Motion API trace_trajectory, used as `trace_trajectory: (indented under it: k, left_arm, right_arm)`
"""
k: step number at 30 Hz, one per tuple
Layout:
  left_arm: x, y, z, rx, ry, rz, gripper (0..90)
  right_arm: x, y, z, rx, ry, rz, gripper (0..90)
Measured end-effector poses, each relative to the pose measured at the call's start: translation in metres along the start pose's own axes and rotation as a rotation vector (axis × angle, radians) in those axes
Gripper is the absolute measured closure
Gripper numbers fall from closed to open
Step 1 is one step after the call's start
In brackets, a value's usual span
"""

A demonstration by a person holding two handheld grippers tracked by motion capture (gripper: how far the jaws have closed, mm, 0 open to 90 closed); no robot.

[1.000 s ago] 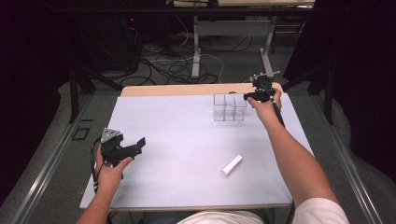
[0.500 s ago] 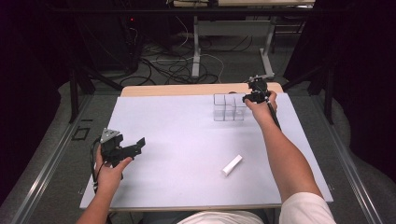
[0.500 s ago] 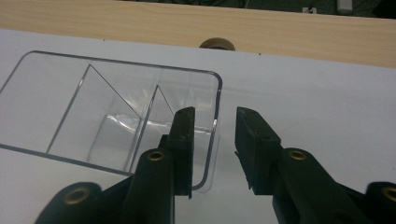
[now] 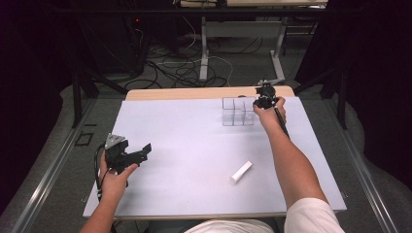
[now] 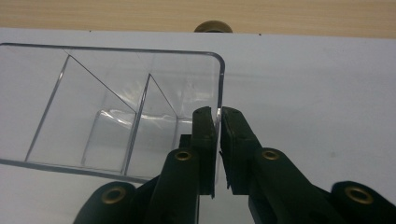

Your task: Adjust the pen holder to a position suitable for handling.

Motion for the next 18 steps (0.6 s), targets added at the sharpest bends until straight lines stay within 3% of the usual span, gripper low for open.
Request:
trace_trajectory:
  k: [3,8,12,18]
  left_arm:
    - [0.0003,0.0005,-0.0005,-0.001,0.0,-0.002,5.2]
    - [-0.0003,0.0001,-0.0005,-0.009,-0.004,-0.001,5.2]
    - [-0.0006,-0.0002,-0.0006,-0.007,-0.003,0.0,5.2]
    - [-0.0018,-0.0008,-0.0019,-0.01,-0.006,0.002,5.2]
  right_arm:
    - [-0.0013,-0.0003,0.0001,-0.001,-0.012,-0.002,85.0]
    - [-0.0012,0.0001,-0.0002,-0.045,-0.026,0.001,86.3]
    - [-0.0009,0.0005,0.0002,-0.039,-0.043,-0.01,86.9]
    - [0.0039,-0.0018,0.0009,-0.088,-0.041,0.028,87.0]
Point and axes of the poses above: each handheld gripper's, and its own axes: x roughly backward along the jaws, y roughly out of its top, z roughly to its left, the point moved 8 cm from there along -x, roughly forward along the jaws, and after that the axes turned 15 degrees about -z, right-handed, at the moved point
